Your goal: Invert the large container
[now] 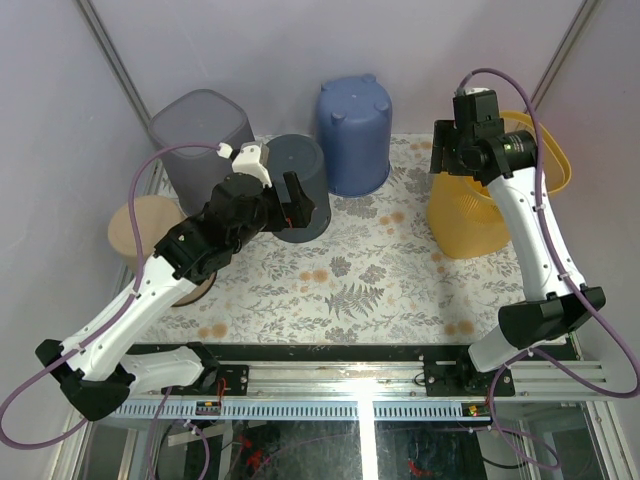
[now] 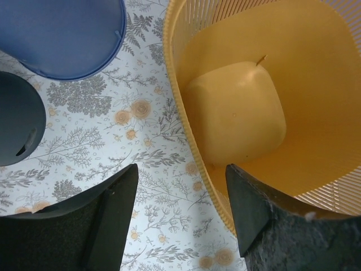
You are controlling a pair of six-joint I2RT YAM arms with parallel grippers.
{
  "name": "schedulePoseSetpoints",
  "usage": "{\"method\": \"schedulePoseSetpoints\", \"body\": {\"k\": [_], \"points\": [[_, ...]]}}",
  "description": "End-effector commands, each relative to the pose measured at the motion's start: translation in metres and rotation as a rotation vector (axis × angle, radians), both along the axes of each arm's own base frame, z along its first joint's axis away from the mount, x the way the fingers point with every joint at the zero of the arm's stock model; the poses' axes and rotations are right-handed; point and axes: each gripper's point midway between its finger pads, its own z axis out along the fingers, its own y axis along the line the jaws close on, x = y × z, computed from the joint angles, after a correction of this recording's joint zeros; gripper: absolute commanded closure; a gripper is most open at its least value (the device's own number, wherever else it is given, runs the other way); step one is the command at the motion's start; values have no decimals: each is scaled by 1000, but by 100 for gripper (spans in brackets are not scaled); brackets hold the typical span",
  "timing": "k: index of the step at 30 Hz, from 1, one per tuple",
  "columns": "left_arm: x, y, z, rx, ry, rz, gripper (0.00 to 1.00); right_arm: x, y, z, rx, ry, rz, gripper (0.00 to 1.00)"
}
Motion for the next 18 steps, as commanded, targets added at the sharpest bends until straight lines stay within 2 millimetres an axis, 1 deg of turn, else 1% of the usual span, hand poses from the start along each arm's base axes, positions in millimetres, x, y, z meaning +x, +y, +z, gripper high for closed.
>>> {"method": "schedulePoseSetpoints", "body": {"k": [1,4,8,9,11,13,15,18], "points": [[5,-4,10,-29,-25,-3,0,12,-13,-6,-22,-15,-11,29],[5,-3,9,-25,-24,-1,0,15,-10,-19,-7,13,-1,30],[6,-2,7,-21,-19,4,0,19,-1,-29,27,17,25,38],[6,-1,8,-21,-20,9,0,20,0,-32,27,25,30,44],[6,0,9,-24,-21,12,0,22,1,-34,32,26,30,51],[6,0,10,-25,-24,11,0,22,2,-32,42,24,25,62],[6,2,11,-20,-23,18,0,21,2,-24,60,2,12,77],[6,4,12,-17,-24,22,0,20,5,-11,86,-41,17,93]]}}
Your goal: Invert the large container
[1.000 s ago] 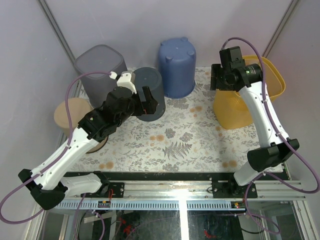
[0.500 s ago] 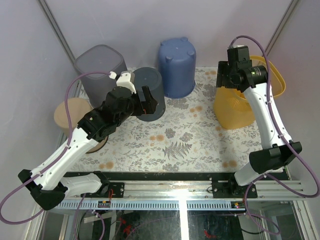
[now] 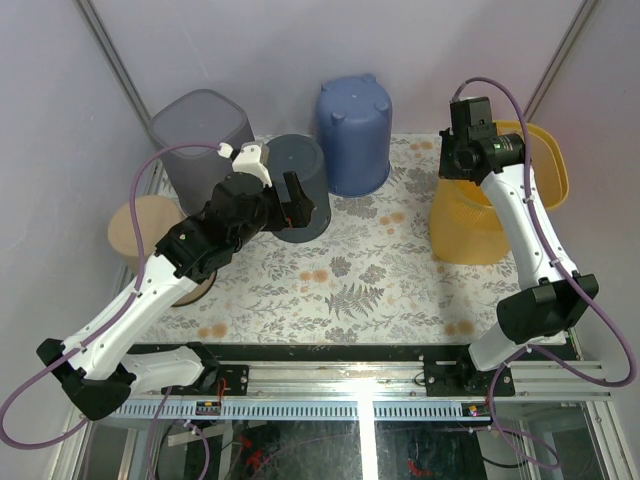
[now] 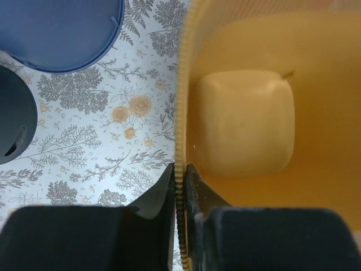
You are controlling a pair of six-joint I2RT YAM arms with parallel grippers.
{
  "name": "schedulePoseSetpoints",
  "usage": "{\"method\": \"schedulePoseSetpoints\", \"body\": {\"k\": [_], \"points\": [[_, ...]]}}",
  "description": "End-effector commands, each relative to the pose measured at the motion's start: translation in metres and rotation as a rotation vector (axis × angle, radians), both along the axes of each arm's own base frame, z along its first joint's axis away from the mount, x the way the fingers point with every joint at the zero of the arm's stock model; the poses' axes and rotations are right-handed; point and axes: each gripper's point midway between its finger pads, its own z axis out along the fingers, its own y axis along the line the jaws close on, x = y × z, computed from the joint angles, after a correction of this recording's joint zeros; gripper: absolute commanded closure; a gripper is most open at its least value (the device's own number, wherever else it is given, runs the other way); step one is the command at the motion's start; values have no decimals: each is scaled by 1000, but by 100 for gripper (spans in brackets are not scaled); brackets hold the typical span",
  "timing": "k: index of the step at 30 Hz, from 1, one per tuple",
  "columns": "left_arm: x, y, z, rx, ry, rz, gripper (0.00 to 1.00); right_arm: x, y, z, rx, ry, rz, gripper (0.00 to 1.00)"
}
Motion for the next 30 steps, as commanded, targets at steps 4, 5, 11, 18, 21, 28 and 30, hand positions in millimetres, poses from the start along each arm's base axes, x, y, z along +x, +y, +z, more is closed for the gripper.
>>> {"method": "schedulePoseSetpoints", "body": {"k": [4,5,11,18,21,28,30], "points": [[4,3,17,-24,-33,18,0,-2,20,55,134,-132,43,100],[4,2,17,-25,-32,18,0,-4,25,63,165,-147,58,100],[8,6,16,-28,-31,50,0,-29,59,115,388,-238,164,100],[9,2,13,-36,-18,43,0,-45,98,106,657,-228,260,100],[9,1,12,-44,-12,44,0,-47,106,89,745,-203,268,100],[6,-2,-2,-64,26,48,0,-53,92,46,827,-155,209,99],[6,-6,-8,-80,42,38,0,-56,85,33,877,-145,180,95]]}}
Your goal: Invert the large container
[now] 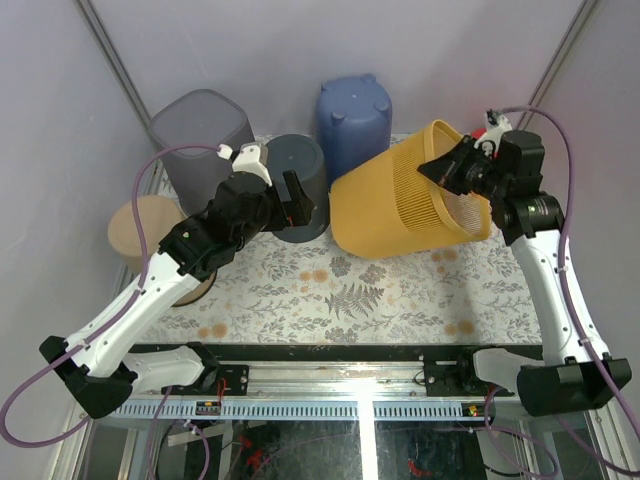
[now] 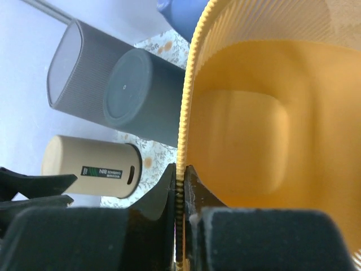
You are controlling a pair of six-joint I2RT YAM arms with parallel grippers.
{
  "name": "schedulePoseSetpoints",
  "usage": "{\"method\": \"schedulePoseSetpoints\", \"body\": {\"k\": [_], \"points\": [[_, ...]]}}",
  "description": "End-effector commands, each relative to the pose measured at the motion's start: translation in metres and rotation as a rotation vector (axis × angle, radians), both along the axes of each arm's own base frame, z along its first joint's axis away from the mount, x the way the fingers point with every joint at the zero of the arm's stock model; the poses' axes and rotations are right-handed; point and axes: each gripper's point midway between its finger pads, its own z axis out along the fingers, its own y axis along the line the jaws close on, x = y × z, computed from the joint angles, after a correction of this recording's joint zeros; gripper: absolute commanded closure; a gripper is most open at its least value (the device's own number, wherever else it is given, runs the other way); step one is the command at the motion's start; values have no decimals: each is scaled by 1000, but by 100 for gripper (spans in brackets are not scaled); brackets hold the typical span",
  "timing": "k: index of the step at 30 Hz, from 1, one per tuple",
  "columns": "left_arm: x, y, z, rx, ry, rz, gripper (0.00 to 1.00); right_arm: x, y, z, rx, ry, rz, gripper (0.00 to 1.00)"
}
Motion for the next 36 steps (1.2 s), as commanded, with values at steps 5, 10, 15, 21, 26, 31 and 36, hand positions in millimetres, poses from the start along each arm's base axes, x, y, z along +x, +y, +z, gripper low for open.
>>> {"method": "schedulePoseSetpoints", "body": {"k": [5,10,15,21,26,31,36], "points": [[4,-15,-13,-79,36,-12,0,-13,-17,-56,170,141,-15,86],[10,-23,-18,-83,40,-25,0,-16,-26,-69,152,175,-28,85],[21,-29,-36,-53,69,-22,0,-14,-36,-85,126,227,-57,75],[38,-35,-66,-27,116,-20,0,-7,-50,-106,61,290,-79,56],[52,-47,-70,-30,106,-44,0,-5,-54,-117,34,326,-80,52],[69,-58,-78,-11,109,-56,0,-7,-61,-115,-32,336,-88,49],[82,-67,-87,-4,108,-62,0,-9,-66,-114,-77,347,-90,48]]}}
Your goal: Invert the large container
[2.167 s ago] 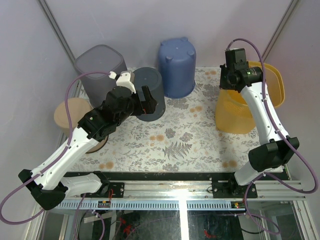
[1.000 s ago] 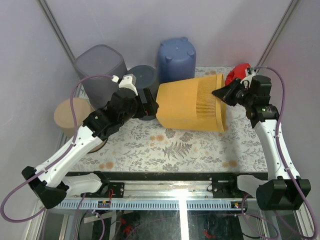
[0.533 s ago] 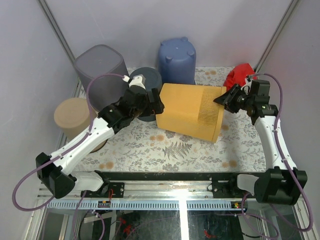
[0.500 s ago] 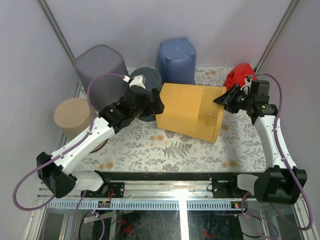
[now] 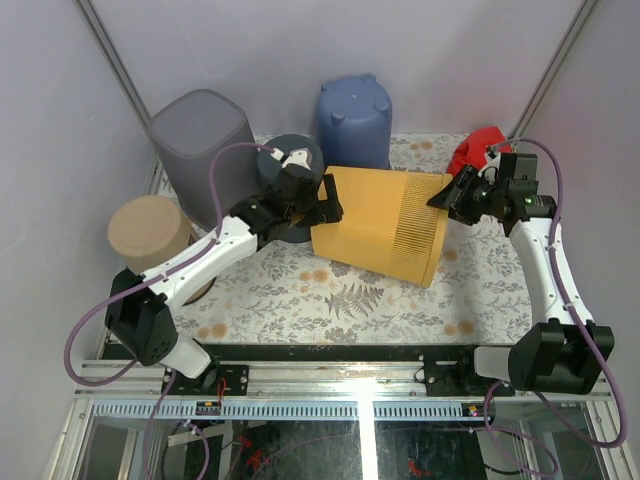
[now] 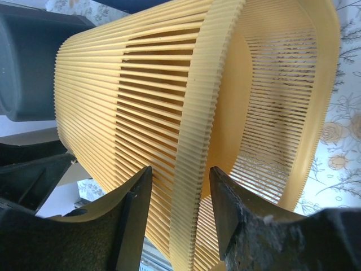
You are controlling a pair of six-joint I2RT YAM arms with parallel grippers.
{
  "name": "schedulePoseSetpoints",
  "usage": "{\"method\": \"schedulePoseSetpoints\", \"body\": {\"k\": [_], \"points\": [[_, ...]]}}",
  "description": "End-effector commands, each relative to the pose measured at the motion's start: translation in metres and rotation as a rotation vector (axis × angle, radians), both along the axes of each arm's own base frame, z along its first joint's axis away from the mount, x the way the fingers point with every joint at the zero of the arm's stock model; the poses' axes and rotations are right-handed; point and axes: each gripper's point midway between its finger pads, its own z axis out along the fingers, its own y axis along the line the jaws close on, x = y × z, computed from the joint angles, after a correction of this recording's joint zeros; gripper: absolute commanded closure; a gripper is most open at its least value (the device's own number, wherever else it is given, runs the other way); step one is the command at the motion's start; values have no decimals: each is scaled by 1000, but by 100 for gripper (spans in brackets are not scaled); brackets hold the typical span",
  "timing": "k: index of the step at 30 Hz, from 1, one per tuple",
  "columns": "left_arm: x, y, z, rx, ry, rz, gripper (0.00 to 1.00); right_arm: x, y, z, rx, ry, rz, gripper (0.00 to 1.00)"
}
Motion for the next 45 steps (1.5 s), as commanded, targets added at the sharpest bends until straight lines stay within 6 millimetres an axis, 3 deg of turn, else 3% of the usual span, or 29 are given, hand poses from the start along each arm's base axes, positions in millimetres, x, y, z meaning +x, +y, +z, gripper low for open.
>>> {"method": "schedulePoseSetpoints", "body": {"k": [1,9,12,21,28,32,38,45], "points": [[24,-16,20,-49,-88,-20,0,-3,-8,6,-71,-1,7,48],[34,-29,16,-75,-107,-44,2,-11,-16,1,-126,38,10,45],[31,-36,14,-104,-94,-70,7,-13,-19,2,-148,47,8,45],[-10,-54,19,-148,-84,-116,8,-4,-23,12,-191,41,19,44],[-48,-66,30,-190,-81,-137,7,0,-5,19,-209,32,88,43],[-58,-65,33,-194,-69,-128,7,-2,-3,17,-230,37,95,42],[-50,-50,31,-108,-101,-89,1,-14,-8,12,-272,56,117,40],[-23,-41,28,-82,-97,-72,0,-23,-19,13,-325,64,76,37]]}}
